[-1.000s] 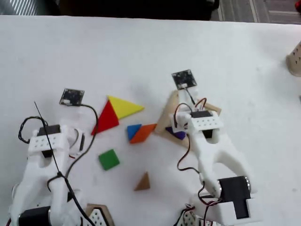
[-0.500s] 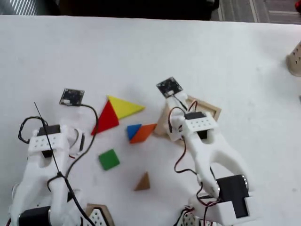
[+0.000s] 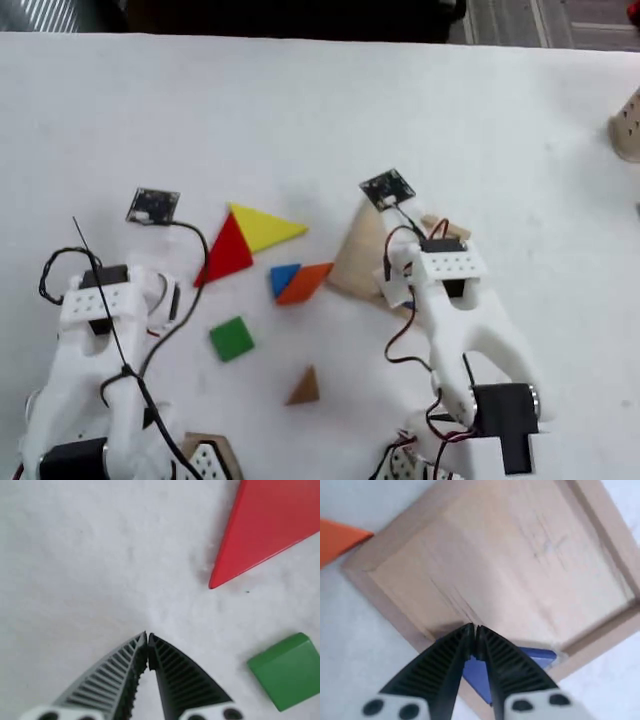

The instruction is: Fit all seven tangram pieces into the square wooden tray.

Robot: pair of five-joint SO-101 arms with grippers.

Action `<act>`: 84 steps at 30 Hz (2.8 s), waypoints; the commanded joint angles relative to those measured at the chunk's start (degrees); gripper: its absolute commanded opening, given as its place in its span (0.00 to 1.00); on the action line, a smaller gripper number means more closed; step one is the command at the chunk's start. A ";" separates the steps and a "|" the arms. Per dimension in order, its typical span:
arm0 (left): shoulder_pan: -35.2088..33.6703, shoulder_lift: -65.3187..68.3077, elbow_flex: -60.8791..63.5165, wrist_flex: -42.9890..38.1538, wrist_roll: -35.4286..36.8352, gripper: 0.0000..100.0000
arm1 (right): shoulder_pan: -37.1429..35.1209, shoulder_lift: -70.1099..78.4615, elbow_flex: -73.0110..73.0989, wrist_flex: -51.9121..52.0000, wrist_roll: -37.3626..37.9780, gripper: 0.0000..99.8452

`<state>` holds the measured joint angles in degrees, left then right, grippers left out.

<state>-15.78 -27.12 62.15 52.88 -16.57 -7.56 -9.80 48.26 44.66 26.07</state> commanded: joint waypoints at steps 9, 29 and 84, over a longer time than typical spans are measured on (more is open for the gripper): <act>-0.40 -1.71 -0.53 -0.97 -0.62 0.02 | 0.57 -2.77 2.11 3.82 7.47 0.02; -0.40 -1.80 -0.53 -1.49 -0.70 0.03 | 3.65 -5.05 2.46 7.16 7.47 0.02; -0.48 -1.54 -0.53 -2.02 -0.70 0.02 | 15.16 -10.77 5.10 -8.13 -13.80 0.22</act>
<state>-15.78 -27.12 62.15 51.74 -16.57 6.95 -25.63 56.00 42.37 13.05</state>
